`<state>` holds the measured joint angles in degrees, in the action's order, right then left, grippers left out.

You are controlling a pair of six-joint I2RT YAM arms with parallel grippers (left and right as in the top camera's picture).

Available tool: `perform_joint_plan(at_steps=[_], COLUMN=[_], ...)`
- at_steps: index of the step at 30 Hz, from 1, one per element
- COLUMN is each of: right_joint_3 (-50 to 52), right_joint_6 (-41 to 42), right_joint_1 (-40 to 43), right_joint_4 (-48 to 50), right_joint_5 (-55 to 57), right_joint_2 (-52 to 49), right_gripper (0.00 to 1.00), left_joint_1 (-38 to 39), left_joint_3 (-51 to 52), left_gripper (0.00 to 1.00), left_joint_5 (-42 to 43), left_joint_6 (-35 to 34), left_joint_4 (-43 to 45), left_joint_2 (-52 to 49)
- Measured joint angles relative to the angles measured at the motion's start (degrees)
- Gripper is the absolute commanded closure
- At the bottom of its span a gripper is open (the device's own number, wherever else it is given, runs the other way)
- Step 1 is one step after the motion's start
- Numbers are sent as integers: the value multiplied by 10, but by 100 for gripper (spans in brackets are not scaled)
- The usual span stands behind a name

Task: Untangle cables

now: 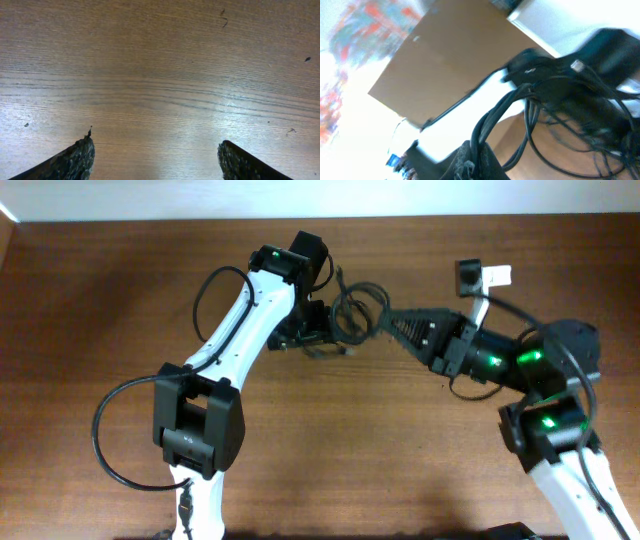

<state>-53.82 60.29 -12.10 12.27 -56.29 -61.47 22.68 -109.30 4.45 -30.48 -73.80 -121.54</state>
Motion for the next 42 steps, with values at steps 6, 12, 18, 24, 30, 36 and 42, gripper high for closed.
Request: perform_joint_plan(at_steps=[6, 12, 18, 24, 30, 36, 42], right_joint_3=[28, 1, 20, 8, 15, 14, 12], right_joint_6=[21, -22, -34, -99, -111, -112, -113], right_joint_1=[1, 0, 1, 0, 1, 0, 0], right_joint_4=[-125, -344, -55, -353, -253, -237, -280], right_joint_5=[63, 125, 47, 120, 130, 67, 90], right_joint_2=[-38, -23, -46, -57, -80, -80, -82], right_gripper=[96, 96, 96, 95, 66, 96, 74], left_joint_1=[0, 0, 0, 0, 0, -1, 0], left_joint_3=[0, 0, 0, 0, 0, 0, 0], left_gripper=[19, 18, 18, 18, 14, 12, 21], left_joint_5=[0, 0, 1, 3, 2, 105, 186], left_joint_6=[0, 0, 0, 0, 0, 71, 130], left_joint_4=[-2, -4, -3, -3, -2, 15, 17], left_joint_2=[0, 0, 0, 0, 0, 0, 0])
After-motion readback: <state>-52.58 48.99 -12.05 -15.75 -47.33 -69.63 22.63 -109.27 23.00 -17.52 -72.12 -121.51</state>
